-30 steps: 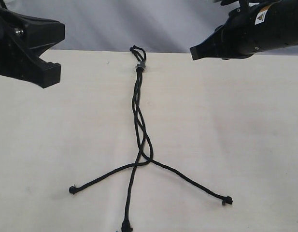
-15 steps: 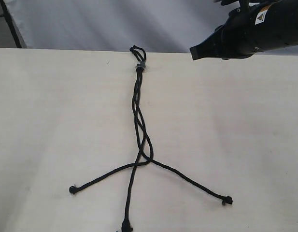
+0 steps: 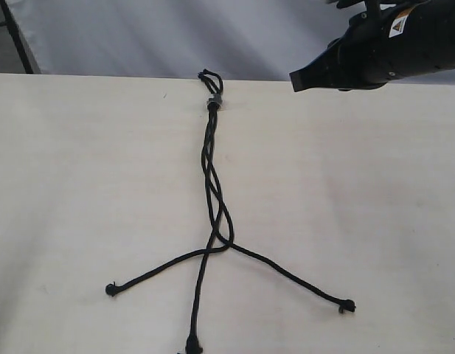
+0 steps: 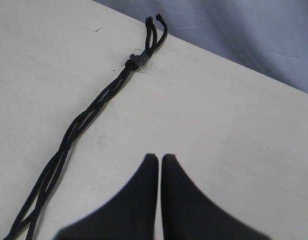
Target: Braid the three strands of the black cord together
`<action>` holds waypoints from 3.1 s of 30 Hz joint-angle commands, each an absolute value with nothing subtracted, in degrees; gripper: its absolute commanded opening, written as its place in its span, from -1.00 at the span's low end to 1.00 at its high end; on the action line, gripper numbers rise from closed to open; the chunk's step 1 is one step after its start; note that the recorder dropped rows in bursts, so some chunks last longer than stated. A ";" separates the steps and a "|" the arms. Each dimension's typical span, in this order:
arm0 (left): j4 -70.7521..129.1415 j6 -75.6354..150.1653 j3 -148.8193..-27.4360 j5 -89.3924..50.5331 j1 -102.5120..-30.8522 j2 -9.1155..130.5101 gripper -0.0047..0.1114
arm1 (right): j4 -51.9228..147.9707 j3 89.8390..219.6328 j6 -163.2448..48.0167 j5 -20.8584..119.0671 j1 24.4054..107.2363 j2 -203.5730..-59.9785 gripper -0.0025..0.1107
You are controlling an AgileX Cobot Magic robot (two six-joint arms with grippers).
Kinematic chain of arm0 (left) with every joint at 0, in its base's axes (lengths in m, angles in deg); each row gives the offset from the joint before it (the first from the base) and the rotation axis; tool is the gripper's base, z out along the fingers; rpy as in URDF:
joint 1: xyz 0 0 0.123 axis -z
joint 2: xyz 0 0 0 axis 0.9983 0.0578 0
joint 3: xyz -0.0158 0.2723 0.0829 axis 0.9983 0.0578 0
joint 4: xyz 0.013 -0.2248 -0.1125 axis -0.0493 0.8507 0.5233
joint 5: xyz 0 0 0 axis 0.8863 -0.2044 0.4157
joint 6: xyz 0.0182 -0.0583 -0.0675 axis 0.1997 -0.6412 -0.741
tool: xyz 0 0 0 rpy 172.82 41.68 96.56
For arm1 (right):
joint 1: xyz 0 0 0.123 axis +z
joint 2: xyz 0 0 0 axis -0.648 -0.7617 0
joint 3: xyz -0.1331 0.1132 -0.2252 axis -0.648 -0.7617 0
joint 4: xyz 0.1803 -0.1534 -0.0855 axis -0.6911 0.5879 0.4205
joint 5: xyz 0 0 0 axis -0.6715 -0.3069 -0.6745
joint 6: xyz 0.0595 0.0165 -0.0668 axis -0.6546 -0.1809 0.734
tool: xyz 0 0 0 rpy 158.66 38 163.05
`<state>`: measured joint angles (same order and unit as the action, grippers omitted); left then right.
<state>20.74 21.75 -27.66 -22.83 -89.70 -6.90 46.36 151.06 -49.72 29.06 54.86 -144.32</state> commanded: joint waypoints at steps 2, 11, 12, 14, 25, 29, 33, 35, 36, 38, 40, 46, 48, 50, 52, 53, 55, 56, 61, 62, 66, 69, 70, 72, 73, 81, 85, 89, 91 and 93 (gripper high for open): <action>24.11 22.49 -27.44 -16.21 -89.91 -7.17 -0.87 | 46.27 151.01 -49.98 29.56 54.62 -144.22 -0.90; 32.87 33.45 -27.44 -11.14 -89.91 -7.17 -0.87 | 46.27 151.01 -49.98 29.56 54.62 -144.22 -0.90; 32.87 33.11 -27.44 -11.14 -89.91 -7.17 -0.87 | 46.27 151.01 -49.98 29.56 54.62 -144.22 -0.90; 31.68 29.91 -27.44 -11.28 -89.91 -7.17 -0.87 | 46.27 151.01 -49.98 29.56 54.62 -144.22 -0.90; 31.34 30.24 -27.44 -8.27 -89.91 -7.17 -0.87 | 46.27 151.01 -49.98 29.56 54.62 -144.22 -0.90; 31.34 30.24 -27.44 -8.53 -89.91 -7.17 -0.87 | 46.27 151.01 -49.98 29.56 54.62 -144.22 -0.90; 31.34 30.24 -27.44 -8.53 -89.91 -7.17 -0.87 | 46.27 151.01 -49.98 29.56 54.62 -144.22 -0.90; 31.34 30.24 -27.44 -8.53 -89.91 -7.17 -0.87 | 46.27 151.01 -49.98 29.56 54.62 -144.22 -0.90; 31.34 30.24 -27.44 -8.53 -89.91 -7.17 -0.87 | 46.27 151.01 -49.98 29.56 54.62 -144.22 -0.90; 31.34 30.24 -27.44 -8.53 -89.91 -7.17 -0.87 | 46.27 151.01 -49.98 29.56 54.62 -144.22 -0.90; 31.34 30.24 -27.44 -8.53 -89.91 -7.98 -0.87 | 46.27 151.01 -49.98 29.56 54.62 -144.22 -0.90; 31.34 30.24 -27.44 -9.40 -89.91 -9.12 -0.87 | 46.27 151.01 -49.98 29.55 54.62 -144.22 -0.90; 31.34 30.24 -27.44 -9.40 -89.91 -9.12 -0.87 | 46.39 151.01 -49.98 29.50 54.62 -144.22 -0.90; 31.34 30.24 -27.44 -9.27 -89.91 -9.12 -0.87 | 46.51 151.13 -49.74 30.13 54.62 -144.00 -0.90; 31.34 30.24 -27.44 -9.17 -89.91 -9.12 -0.87 | 46.31 151.02 -49.98 29.45 54.62 -142.96 -0.90; 31.34 30.24 -27.44 -9.17 -89.91 -9.12 -0.87 | 46.31 150.90 -50.11 29.10 54.62 -142.54 -0.90; 31.34 30.24 -27.44 -9.17 -89.91 -9.12 -0.87 | 46.31 149.40 -50.83 29.38 54.62 -140.02 -0.90; 31.34 30.24 -27.44 -9.17 -89.91 -9.12 -0.87 | 46.04 148.19 -51.17 30.29 54.62 -138.62 -0.90; 31.34 30.24 -27.44 -9.17 -89.91 -9.12 -0.87 | 43.53 137.61 -52.36 36.81 54.62 -126.99 -0.90; 31.34 30.24 -27.44 -9.17 -89.91 -9.12 -0.87 | 43.14 135.19 -52.63 36.92 54.62 -124.37 -0.90; 31.34 30.24 -27.44 -9.17 -89.91 -9.12 -0.87 | 43.13 125.46 -53.18 37.32 54.62 -114.55 -0.90; 31.34 30.24 -27.44 -9.17 -89.91 -9.12 -0.87 | 42.71 118.83 -53.49 37.32 54.62 -106.80 -0.90; 31.34 30.24 -27.44 -9.17 -89.91 -9.12 -0.87 | 42.71 116.88 -54.01 37.67 54.62 -104.63 -0.90; 31.34 30.24 -27.44 -9.17 -89.91 -9.12 -0.87 | 42.71 111.40 -56.33 41.02 54.62 -99.16 -0.90; 31.34 30.24 -27.44 -9.17 -89.91 -9.12 -0.87 | 42.86 109.11 -57.74 43.25 54.62 -97.03 -0.90; 31.34 30.24 -27.44 -8.71 -89.91 -9.12 -0.87 | 43.10 91.49 -58.78 54.35 54.62 -76.90 -0.90; 31.34 30.24 -27.44 -8.71 -89.91 -9.12 -0.87 | 43.10 89.84 -58.78 51.16 54.62 -69.30 -0.90; 31.34 30.24 -27.44 -8.71 -89.91 -9.12 -0.87 | 43.10 89.84 -58.78 48.61 52.28 -61.91 -0.90; 31.34 30.24 -27.44 -8.71 -89.91 -9.12 -0.87 | 43.10 89.84 -58.78 48.63 47.63 -59.98 -0.90; 31.34 30.24 -27.44 -8.71 -89.91 -9.12 -0.87 | 43.10 89.84 -58.78 49.69 43.11 -59.98 -0.90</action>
